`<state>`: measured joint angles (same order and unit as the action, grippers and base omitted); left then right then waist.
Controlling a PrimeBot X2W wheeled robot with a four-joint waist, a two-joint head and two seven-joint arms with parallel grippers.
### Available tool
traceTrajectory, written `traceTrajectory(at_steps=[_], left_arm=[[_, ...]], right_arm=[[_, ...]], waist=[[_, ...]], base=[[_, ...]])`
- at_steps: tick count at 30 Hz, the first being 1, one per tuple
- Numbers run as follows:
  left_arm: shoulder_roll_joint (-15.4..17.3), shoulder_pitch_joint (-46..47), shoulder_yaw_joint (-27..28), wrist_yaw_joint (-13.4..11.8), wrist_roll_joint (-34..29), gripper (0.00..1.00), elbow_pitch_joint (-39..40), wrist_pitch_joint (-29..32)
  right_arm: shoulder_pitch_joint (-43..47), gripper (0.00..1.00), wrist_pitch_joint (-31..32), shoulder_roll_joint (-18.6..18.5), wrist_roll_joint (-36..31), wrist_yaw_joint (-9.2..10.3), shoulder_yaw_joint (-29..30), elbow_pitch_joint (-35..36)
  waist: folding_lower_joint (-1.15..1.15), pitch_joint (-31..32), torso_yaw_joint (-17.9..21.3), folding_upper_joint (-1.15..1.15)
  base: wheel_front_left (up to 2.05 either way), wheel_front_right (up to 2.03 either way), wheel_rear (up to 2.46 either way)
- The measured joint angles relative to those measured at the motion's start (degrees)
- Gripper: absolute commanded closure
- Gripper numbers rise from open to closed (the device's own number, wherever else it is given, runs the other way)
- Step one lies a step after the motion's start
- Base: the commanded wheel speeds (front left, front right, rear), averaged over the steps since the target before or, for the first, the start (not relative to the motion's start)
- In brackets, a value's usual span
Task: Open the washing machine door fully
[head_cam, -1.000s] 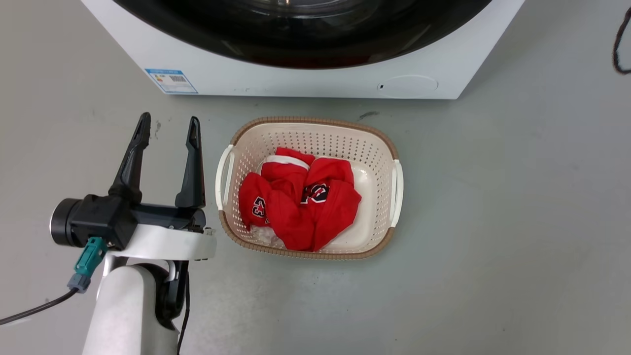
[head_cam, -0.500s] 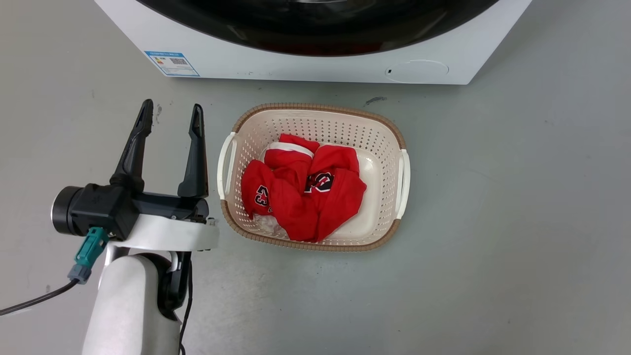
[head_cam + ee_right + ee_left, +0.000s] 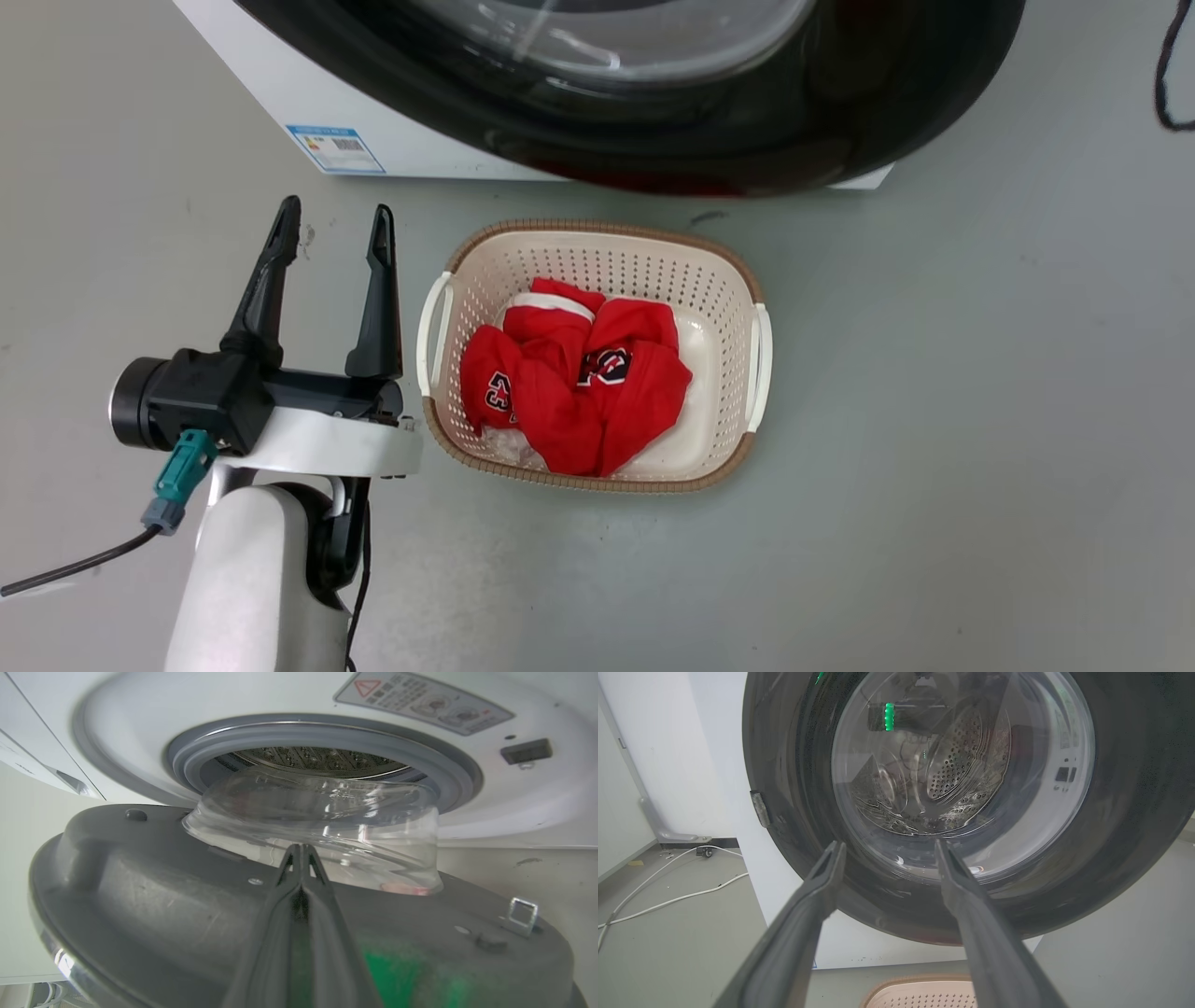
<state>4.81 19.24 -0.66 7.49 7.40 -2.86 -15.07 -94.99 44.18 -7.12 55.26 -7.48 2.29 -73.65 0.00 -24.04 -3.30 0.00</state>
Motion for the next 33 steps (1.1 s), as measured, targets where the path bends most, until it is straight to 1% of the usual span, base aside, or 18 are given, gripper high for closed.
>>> traceTrajectory(at_steps=[4,8,20,23,25,28,33], left_arm=[[-0.1,-0.5,-0.3,0.0,-0.1,0.00,-0.5,0.0],[-0.3,-2.3,-0.5,0.0,-0.3,0.00,-1.2,0.0],[-0.4,-7.7,-0.8,0.0,-1.1,0.00,-2.6,0.0],[-0.5,-8.9,-1.1,0.0,-1.2,0.00,-2.9,0.0],[-0.7,-9.6,-1.1,0.0,-1.2,0.00,-3.1,0.0],[-0.8,-10.2,-1.2,0.0,-1.2,0.00,-3.2,0.0],[-1.1,-10.7,-1.5,0.0,-1.2,0.00,-3.4,0.0]], right_arm=[[2.5,1.00,3.0,0.7,0.3,0.00,-0.1,0.1],[7.0,1.00,6.9,2.1,1.8,0.00,-0.5,2.5],[25.6,1.00,16.5,3.8,7.8,-0.01,-1.6,15.5],[30.5,1.00,18.8,3.8,10.5,-0.01,-2.1,18.8],[33.4,1.00,20.0,3.9,12.1,0.00,-3.3,21.1],[37.1,1.00,21.2,3.9,17.0,-0.01,-6.4,24.7],[42.3,1.00,20.3,3.9,24.3,-0.01,-12.8,29.7]], waist=[[0.00,2.0,-0.1,0.00],[0.00,4.5,-0.2,0.00],[0.00,13.5,-0.3,0.00],[0.00,15.3,-0.5,0.00],[-0.01,16.4,-0.6,0.00],[-0.01,17.5,-0.9,0.00],[0.00,18.3,-1.5,0.00]], base=[[0.00,0.00,0.00],[0.00,0.00,0.00],[0.00,0.00,0.00],[0.00,0.00,0.00],[0.00,0.00,0.00],[0.00,0.00,0.00],[0.00,0.00,0.00]])
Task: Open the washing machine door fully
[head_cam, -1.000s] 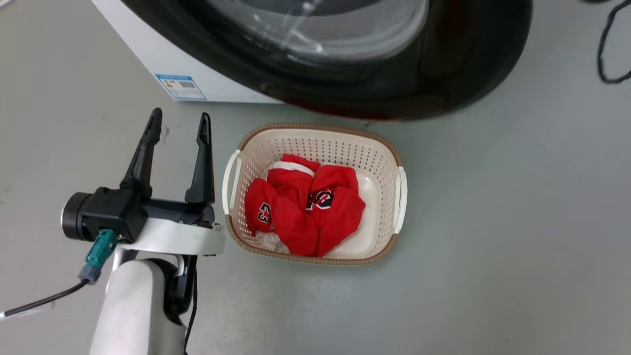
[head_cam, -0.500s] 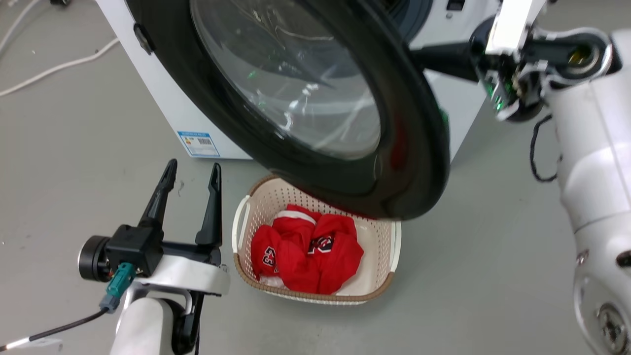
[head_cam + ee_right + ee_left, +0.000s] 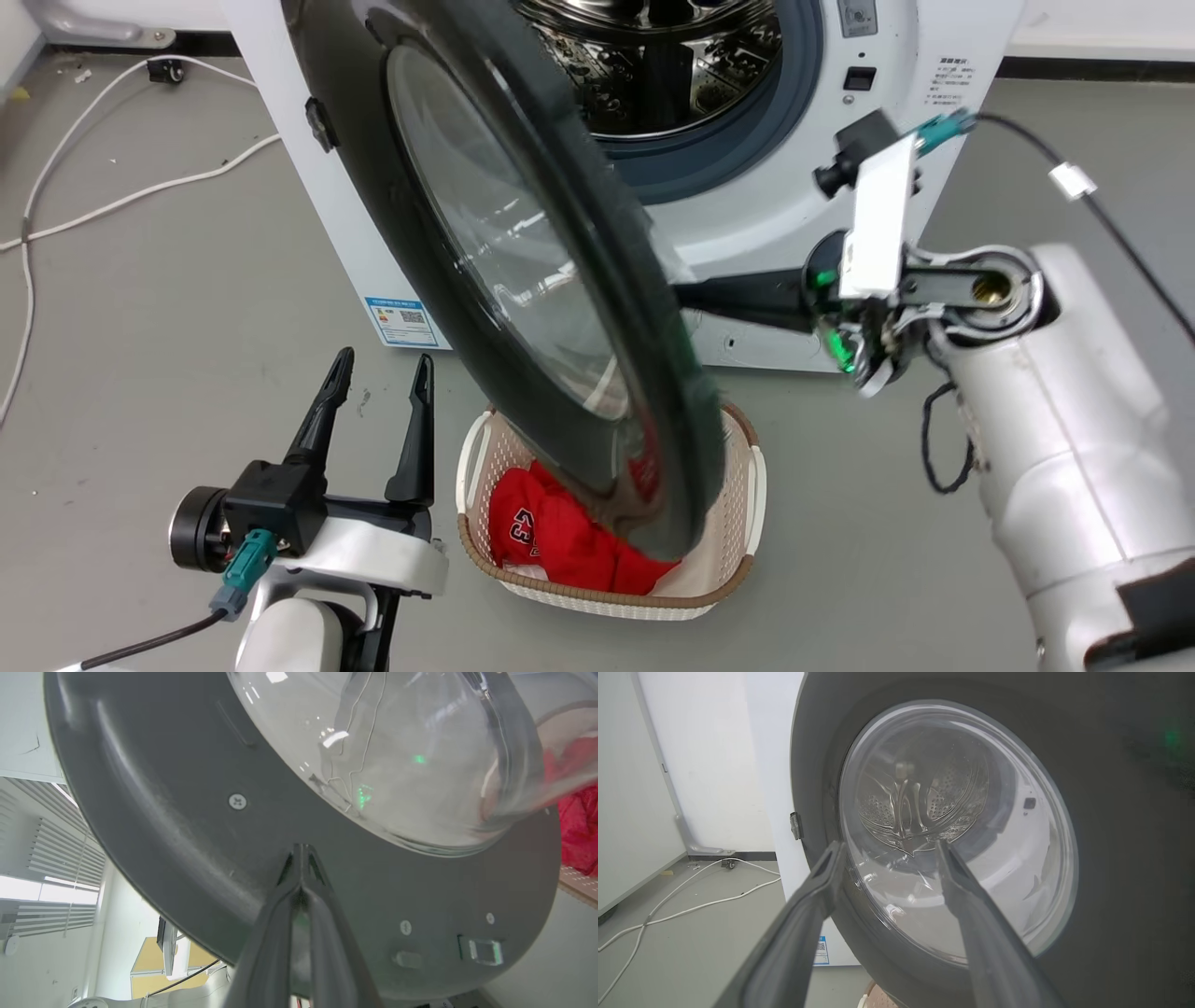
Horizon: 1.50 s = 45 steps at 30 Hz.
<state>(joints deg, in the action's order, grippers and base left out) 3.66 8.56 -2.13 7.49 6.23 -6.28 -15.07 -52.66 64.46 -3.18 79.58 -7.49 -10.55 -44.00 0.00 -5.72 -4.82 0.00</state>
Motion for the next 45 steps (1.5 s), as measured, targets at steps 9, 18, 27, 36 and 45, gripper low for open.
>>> traceTrajectory(at_steps=[9,18,27,36,45], left_arm=[[-0.2,-0.8,0.2,0.0,0.0,0.00,0.1,0.0],[-0.4,-1.0,0.7,0.0,0.0,0.00,0.5,0.0],[-0.5,-1.2,0.9,0.0,0.0,0.00,0.7,0.0],[-0.6,-2.0,1.0,0.0,-0.2,0.00,0.4,0.0],[-0.7,-3.3,2.2,0.0,-0.5,0.00,0.3,0.0]], right_arm=[[5.4,1.00,-6.4,0.0,10.2,0.01,-11.6,6.7],[7.9,1.00,-14.5,0.2,15.6,0.00,-18.9,11.7],[14.4,1.00,-33.6,0.2,16.2,0.01,-12.7,16.5],[27.6,0.00,-51.4,-2.1,14.4,0.01,-3.1,24.1],[41.7,0.00,-71.7,-3.9,1.0,0.00,1.2,31.6]], waist=[[0.00,0.7,-0.6,0.00],[0.00,-0.2,-0.1,0.00],[0.00,-0.1,0.4,0.00],[0.00,1.2,0.9,0.00],[0.00,2.5,1.5,0.00]], base=[[0.00,0.00,0.00],[0.00,0.00,0.00],[0.00,0.00,0.00],[0.00,0.00,0.00],[0.00,0.00,0.00]])
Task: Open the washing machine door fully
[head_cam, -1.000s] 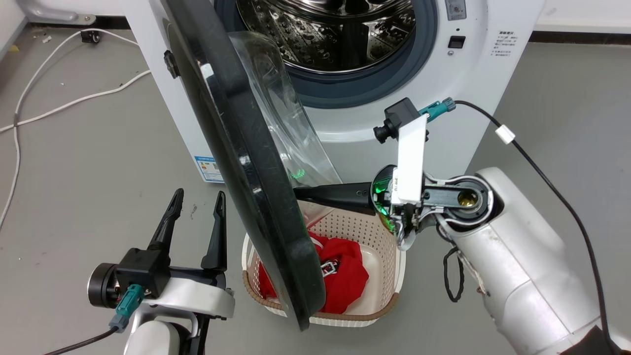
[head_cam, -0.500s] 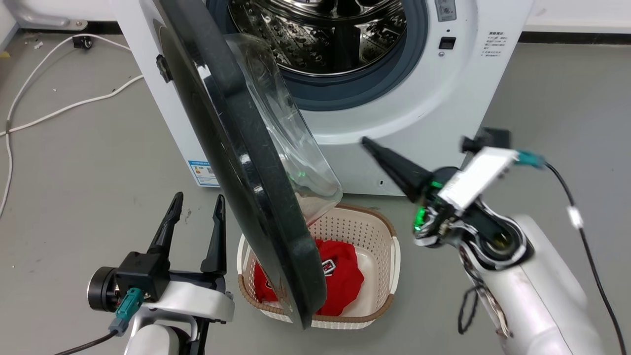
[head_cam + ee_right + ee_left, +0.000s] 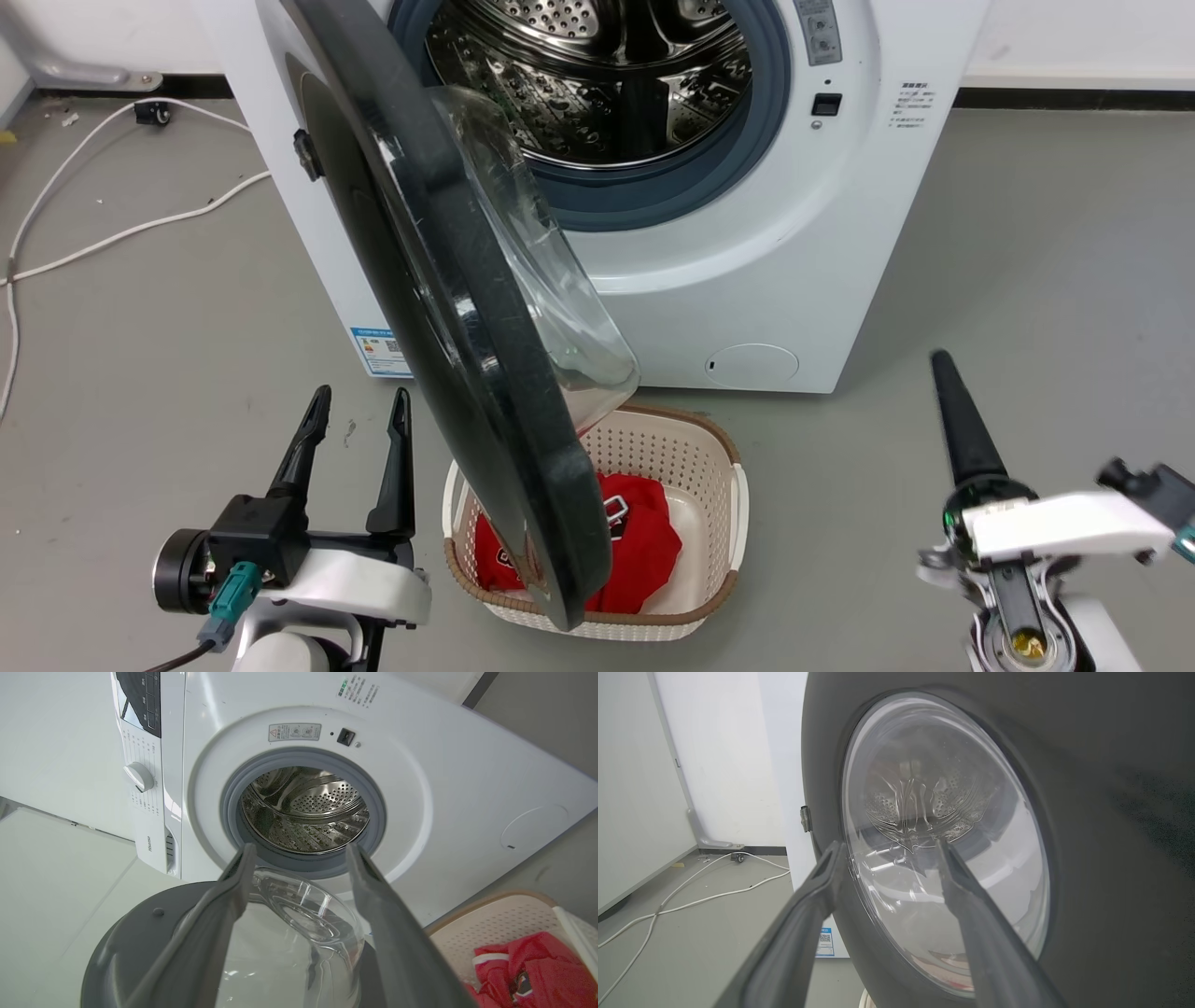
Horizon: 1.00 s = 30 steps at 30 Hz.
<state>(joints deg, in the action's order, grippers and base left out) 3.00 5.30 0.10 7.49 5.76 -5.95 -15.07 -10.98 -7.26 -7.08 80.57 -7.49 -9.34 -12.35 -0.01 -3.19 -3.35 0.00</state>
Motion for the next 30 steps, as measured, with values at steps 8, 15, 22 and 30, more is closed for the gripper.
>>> traceTrajectory(at_steps=[8,15,22,30], left_arm=[[0.0,-0.4,0.1,0.0,-0.5,0.00,-0.1,0.0],[0.2,-0.4,0.3,0.0,-0.6,0.00,-0.1,0.0],[0.3,-0.4,0.6,0.0,-0.7,0.00,0.0,0.0],[0.3,-0.4,1.3,0.0,-0.9,0.00,0.1,0.0]], right_arm=[[4.4,0.00,-7.6,0.3,-29.0,0.00,6.8,1.2],[6.1,0.00,-7.8,3.8,-62.6,-0.01,16.1,12.5],[9.5,0.00,-7.8,4.1,-77.1,-0.01,14.2,19.2],[12.6,0.00,-7.8,4.1,-78.2,-0.01,12.5,16.5]], waist=[[0.00,0.6,1.0,0.00],[0.00,0.6,1.1,0.00],[0.00,0.3,1.1,0.00],[0.00,0.4,1.7,0.00]], base=[[0.00,0.00,0.00],[0.00,0.00,0.00],[0.00,0.00,0.00],[0.00,0.00,0.00]])
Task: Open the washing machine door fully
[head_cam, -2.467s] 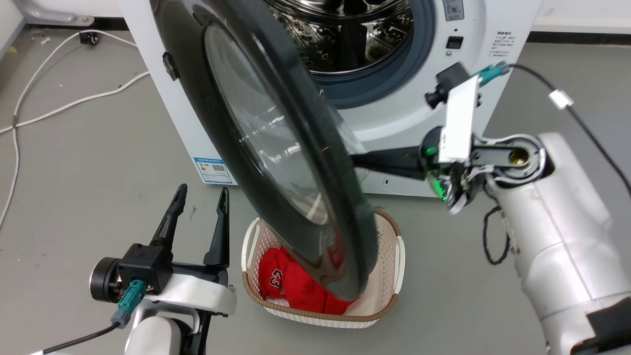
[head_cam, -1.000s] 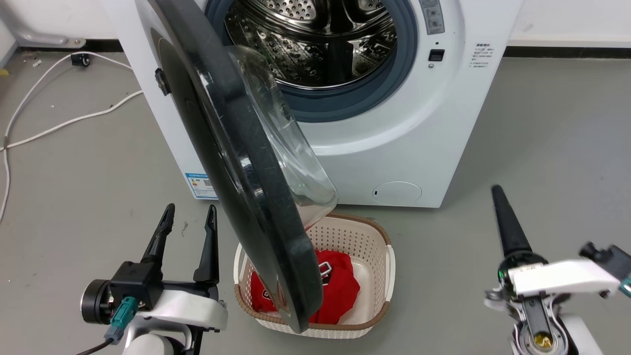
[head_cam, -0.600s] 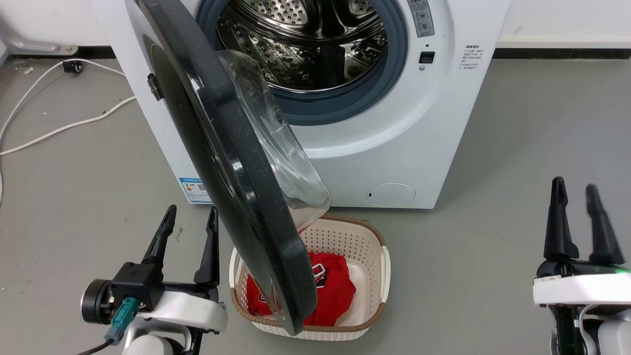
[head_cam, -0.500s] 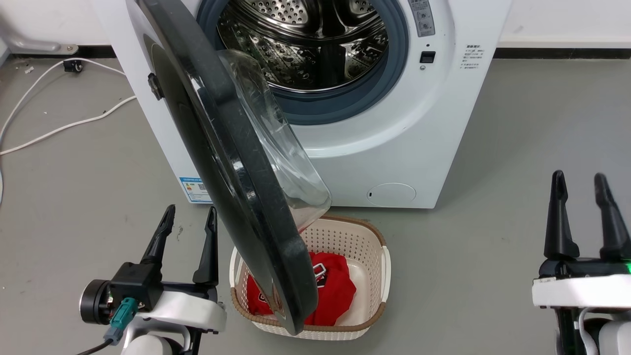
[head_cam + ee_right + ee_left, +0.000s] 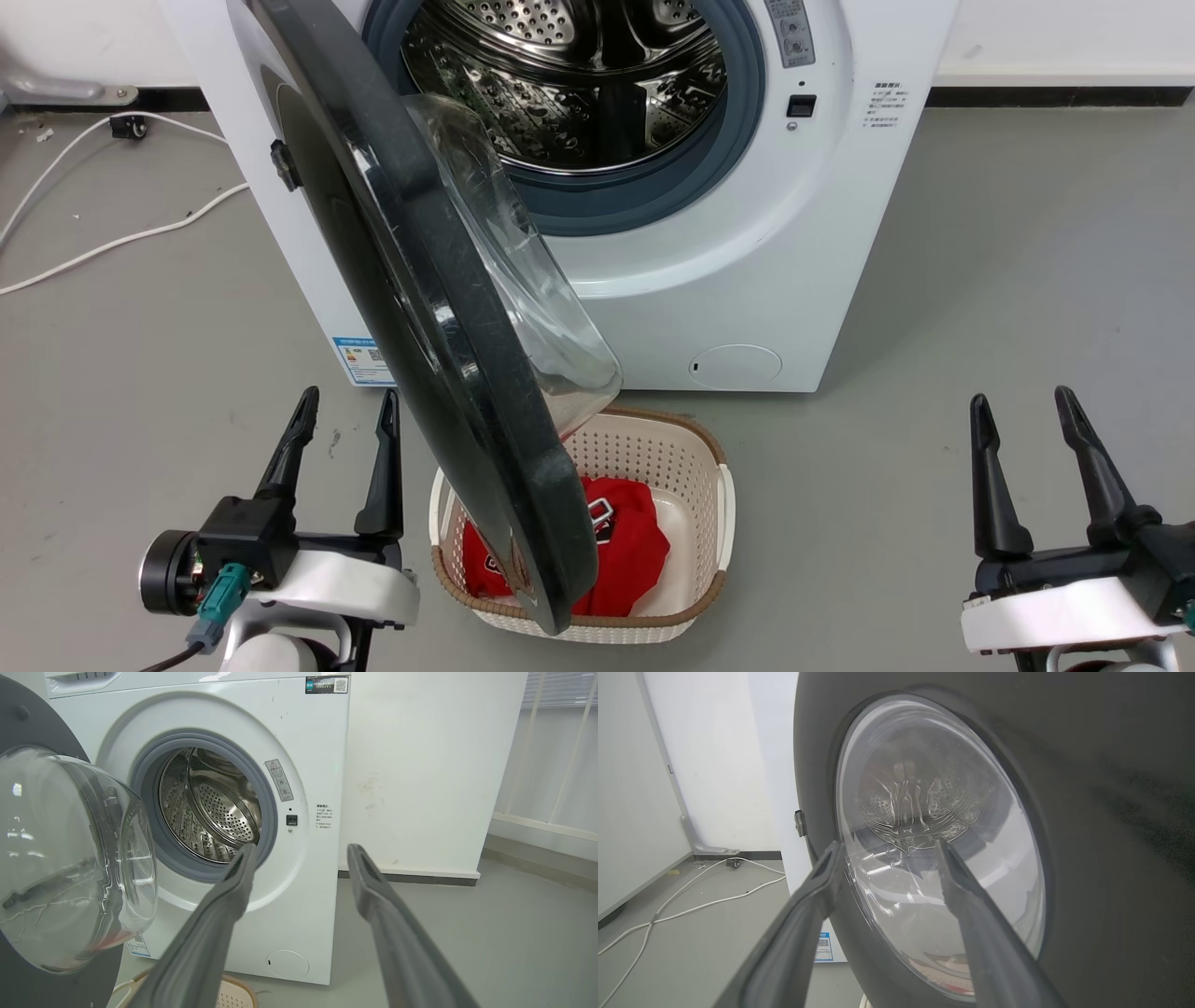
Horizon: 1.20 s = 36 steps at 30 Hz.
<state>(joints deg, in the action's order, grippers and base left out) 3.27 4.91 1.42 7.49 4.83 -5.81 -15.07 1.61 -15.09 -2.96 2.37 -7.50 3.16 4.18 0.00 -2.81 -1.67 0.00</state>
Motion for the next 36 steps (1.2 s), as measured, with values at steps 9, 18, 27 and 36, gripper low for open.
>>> traceTrajectory(at_steps=[9,18,27,36], left_arm=[[0.2,0.0,0.2,0.0,-0.1,0.00,0.0,0.0],[0.2,-0.1,0.2,0.0,-0.1,0.00,-0.1,0.0],[0.1,-0.1,0.3,0.0,-0.6,1.00,-0.1,0.0],[0.0,0.2,0.4,0.0,-0.7,1.00,2.7,0.0]], right_arm=[[0.1,0.00,0.0,0.0,2.7,0.00,0.0,-2.7],[0.0,0.00,0.0,0.0,2.5,0.00,-0.3,-3.5],[0.0,0.00,0.0,0.0,2.8,0.00,-0.2,-4.2],[0.0,0.00,0.0,0.0,3.3,0.00,-0.1,-4.5]], waist=[[0.00,0.3,0.6,0.00],[0.00,0.1,0.7,0.00],[0.00,0.0,0.6,0.00],[0.00,0.2,0.6,0.00]], base=[[0.00,0.00,0.00],[0.00,0.00,0.00],[0.00,0.00,0.00],[0.00,0.00,0.00]])
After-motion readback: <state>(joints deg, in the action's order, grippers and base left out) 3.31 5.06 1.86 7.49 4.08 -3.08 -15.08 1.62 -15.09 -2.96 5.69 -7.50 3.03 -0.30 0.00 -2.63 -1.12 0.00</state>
